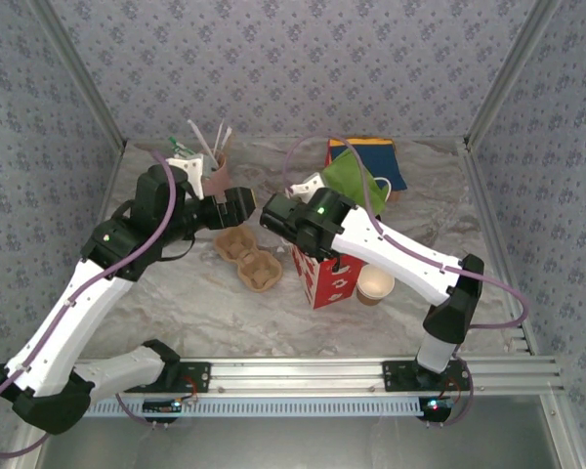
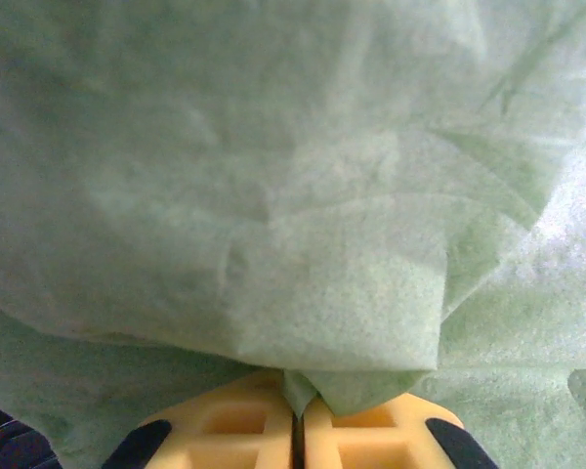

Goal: Pack the takeout coffee

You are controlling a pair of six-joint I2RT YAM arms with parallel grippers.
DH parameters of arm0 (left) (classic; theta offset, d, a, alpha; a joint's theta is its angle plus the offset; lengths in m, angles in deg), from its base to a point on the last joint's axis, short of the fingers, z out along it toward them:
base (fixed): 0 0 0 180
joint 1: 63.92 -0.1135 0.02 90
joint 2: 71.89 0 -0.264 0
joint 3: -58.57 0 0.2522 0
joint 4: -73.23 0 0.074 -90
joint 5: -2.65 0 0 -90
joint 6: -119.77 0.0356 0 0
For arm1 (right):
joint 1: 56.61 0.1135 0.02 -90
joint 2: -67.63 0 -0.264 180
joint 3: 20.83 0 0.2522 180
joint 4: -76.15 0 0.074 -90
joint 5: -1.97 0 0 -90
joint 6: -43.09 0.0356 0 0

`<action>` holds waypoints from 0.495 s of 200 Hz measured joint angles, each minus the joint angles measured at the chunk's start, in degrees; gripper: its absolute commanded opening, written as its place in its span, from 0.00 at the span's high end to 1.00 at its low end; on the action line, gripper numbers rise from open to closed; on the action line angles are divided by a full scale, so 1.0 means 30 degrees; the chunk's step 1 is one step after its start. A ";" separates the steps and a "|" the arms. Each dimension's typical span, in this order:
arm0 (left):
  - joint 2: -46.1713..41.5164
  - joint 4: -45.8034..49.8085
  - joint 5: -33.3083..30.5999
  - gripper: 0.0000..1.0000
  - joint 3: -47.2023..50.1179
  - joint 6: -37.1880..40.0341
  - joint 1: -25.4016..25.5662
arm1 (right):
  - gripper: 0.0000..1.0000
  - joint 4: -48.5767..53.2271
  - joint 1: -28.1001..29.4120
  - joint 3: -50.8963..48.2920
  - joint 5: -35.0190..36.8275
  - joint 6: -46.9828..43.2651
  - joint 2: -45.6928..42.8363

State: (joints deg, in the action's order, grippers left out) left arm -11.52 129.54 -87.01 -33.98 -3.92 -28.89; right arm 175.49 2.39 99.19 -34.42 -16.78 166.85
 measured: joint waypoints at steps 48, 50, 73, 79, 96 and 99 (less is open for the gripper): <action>0.0000 0.0044 0.0000 0.00 0.0000 0.0000 0.0000 | 0.62 -0.0408 0.0000 0.0000 -0.0321 0.0051 -0.0007; 0.0000 0.0044 0.0000 0.00 0.0000 0.0000 0.0000 | 0.61 -0.0466 0.0022 0.0000 -0.0357 0.0058 -0.0007; 0.0000 0.0051 0.0000 0.00 0.0000 0.0000 0.0000 | 0.54 -0.1253 0.0153 0.0000 -0.0772 -0.0299 -0.0160; 0.0000 0.0058 0.0000 0.00 0.0000 0.0000 0.0000 | 0.54 -0.1435 0.0189 0.0000 -0.0831 -0.0350 -0.0255; 0.0000 0.0102 0.0000 0.00 0.0000 -0.0007 0.0000 | 0.53 -0.1894 0.0204 -0.0007 -0.1020 -0.0503 -0.0663; 0.0000 0.0109 0.0000 0.00 0.0000 -0.0007 0.0000 | 0.52 -0.1974 0.0204 -0.0007 -0.1027 -0.0532 -0.0743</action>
State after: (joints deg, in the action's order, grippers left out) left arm -11.52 129.87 -87.01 -33.98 -3.94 -28.89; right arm 169.56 3.00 99.17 -37.51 -18.38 164.62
